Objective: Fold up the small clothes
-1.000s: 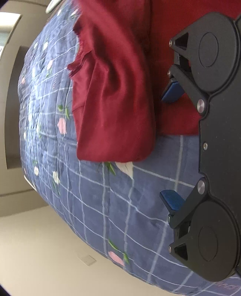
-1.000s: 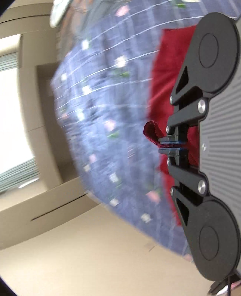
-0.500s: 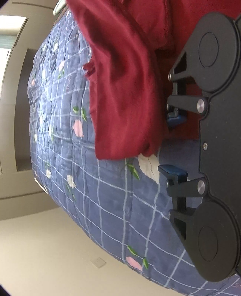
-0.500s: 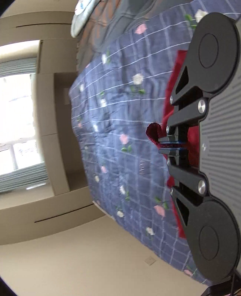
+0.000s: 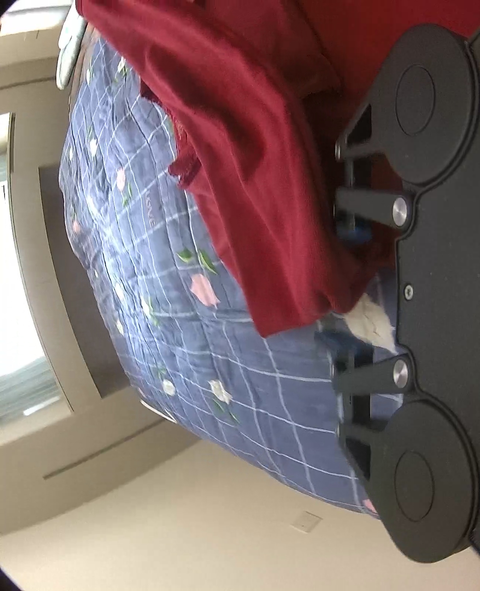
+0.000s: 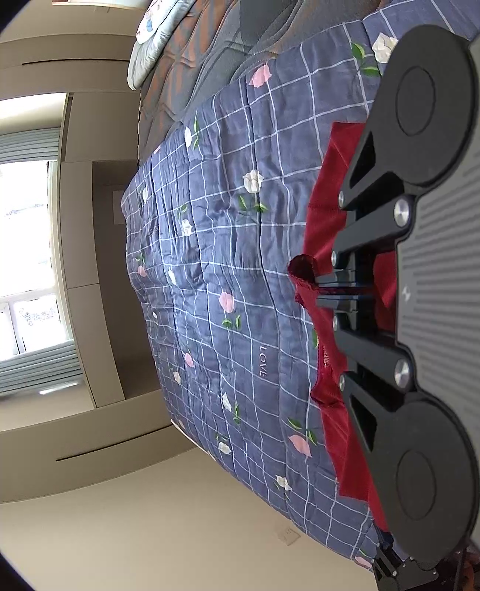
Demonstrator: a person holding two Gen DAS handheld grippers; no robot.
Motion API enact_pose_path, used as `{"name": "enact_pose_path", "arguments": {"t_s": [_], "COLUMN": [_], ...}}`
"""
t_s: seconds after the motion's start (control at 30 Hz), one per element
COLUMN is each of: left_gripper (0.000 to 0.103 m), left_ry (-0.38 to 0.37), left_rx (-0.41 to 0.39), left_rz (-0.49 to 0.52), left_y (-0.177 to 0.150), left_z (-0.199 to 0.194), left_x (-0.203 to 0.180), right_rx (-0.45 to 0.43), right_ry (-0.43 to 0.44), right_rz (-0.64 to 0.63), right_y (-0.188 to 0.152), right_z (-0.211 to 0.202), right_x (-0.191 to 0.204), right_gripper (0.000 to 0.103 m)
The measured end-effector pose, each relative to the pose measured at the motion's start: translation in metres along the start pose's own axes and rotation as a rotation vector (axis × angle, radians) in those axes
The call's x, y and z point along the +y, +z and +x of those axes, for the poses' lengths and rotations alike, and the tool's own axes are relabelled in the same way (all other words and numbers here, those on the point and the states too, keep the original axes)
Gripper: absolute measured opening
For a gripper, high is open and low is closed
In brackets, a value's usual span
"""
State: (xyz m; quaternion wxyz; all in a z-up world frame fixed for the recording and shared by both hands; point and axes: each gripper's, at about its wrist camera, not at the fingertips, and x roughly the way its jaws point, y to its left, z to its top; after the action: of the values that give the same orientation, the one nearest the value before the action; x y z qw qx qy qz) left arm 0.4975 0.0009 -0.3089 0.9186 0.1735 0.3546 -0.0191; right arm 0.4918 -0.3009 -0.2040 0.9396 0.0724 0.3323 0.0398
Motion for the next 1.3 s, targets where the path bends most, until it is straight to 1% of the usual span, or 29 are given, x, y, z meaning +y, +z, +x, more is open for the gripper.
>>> {"name": "enact_pose_path", "arguments": {"t_s": [0.03,0.07,0.13,0.2,0.27,0.33,0.4,0.47,0.57,0.63,0.7,0.8,0.87,0.9,0.93,0.97,1.0,1.03,1.07,1.1,1.13,1.17,1.23,1.3], "left_gripper": [0.029,0.023,0.015,0.014,0.013,0.012,0.011,0.011,0.011,0.011,0.011,0.013,0.017,0.019,0.024,0.027,0.029,0.034,0.043,0.05,0.069,0.083,0.091,0.097], "left_ry": [-0.005,-0.001,0.017,0.034,0.04,0.027,0.005,-0.015,-0.039,-0.054,-0.062,-0.077,-0.087,-0.095,-0.096,-0.092,-0.081,-0.072,-0.072,-0.078,-0.08,-0.073,-0.059,-0.079], "left_rx": [0.002,0.014,0.058,0.11,0.156,0.198,0.247,0.276,0.29,0.297,0.297,0.29,0.289,0.29,0.302,0.316,0.334,0.346,0.347,0.343,0.336,0.327,0.302,0.305], "left_rz": [0.008,0.022,0.043,0.024,-0.042,-0.155,-0.289,-0.422,-0.548,-0.588,-0.581,-0.551,-0.546,-0.554,-0.561,-0.564,-0.565,-0.569,-0.574,-0.582,-0.589,-0.596,-0.595,-0.576], "left_y": [0.0,0.001,0.003,0.003,0.002,-0.001,-0.004,-0.01,-0.016,-0.019,-0.019,-0.018,-0.019,-0.02,-0.023,-0.027,-0.031,-0.036,-0.04,-0.045,-0.048,-0.052,-0.059,-0.065], "left_z": [0.001,0.002,0.004,0.007,0.008,0.009,0.013,0.015,0.018,0.018,0.017,0.015,0.013,0.011,0.01,0.01,0.008,0.006,0.002,-0.003,-0.009,-0.017,-0.034,-0.047], "left_x": [0.0,-0.001,-0.001,0.004,0.012,0.024,0.038,0.052,0.064,0.068,0.069,0.068,0.069,0.071,0.073,0.073,0.074,0.075,0.077,0.078,0.08,0.081,0.081,0.078], "right_rx": [0.001,0.002,0.008,0.025,0.054,0.098,0.147,0.199,0.26,0.263,0.246,0.246,0.242,0.239,0.237,0.236,0.236,0.237,0.241,0.25,0.259,0.27,0.296,0.33], "right_ry": [0.0,0.002,0.004,0.009,0.015,0.009,-0.002,-0.017,-0.038,-0.034,-0.034,-0.047,-0.064,-0.079,-0.093,-0.109,-0.12,-0.128,-0.133,-0.142,-0.151,-0.161,-0.18,-0.206], "right_rz": [-0.003,-0.004,-0.006,-0.002,0.007,0.011,0.007,0.0,0.006,0.011,-0.006,-0.025,-0.053,-0.073,-0.09,-0.107,-0.118,-0.124,-0.126,-0.128,-0.129,-0.126,-0.106,-0.081], "right_y": [0.0,-0.001,-0.003,-0.007,-0.016,-0.028,-0.043,-0.061,-0.086,-0.097,-0.1,-0.1,-0.099,-0.1,-0.099,-0.101,-0.102,-0.105,-0.108,-0.112,-0.117,-0.122,-0.133,-0.148], "right_z": [0.0,0.001,0.002,0.005,0.009,0.015,0.021,0.026,0.03,0.028,0.025,0.026,0.025,0.024,0.023,0.021,0.018,0.013,0.009,0.003,-0.003,-0.01,-0.025,-0.042], "right_x": [0.0,0.0,0.001,0.002,0.003,0.004,0.005,0.004,-0.001,-0.005,-0.004,-0.003,0.001,0.003,0.006,0.008,0.008,0.009,0.008,0.007,0.006,0.004,-0.001,-0.005], "right_gripper": [0.005,0.005,0.005,0.005,0.005,0.005,0.005,0.005,0.006,0.006,0.006,0.009,0.017,0.027,0.043,0.051,0.061,0.07,0.074,0.08,0.085,0.088,0.097,0.101]}}
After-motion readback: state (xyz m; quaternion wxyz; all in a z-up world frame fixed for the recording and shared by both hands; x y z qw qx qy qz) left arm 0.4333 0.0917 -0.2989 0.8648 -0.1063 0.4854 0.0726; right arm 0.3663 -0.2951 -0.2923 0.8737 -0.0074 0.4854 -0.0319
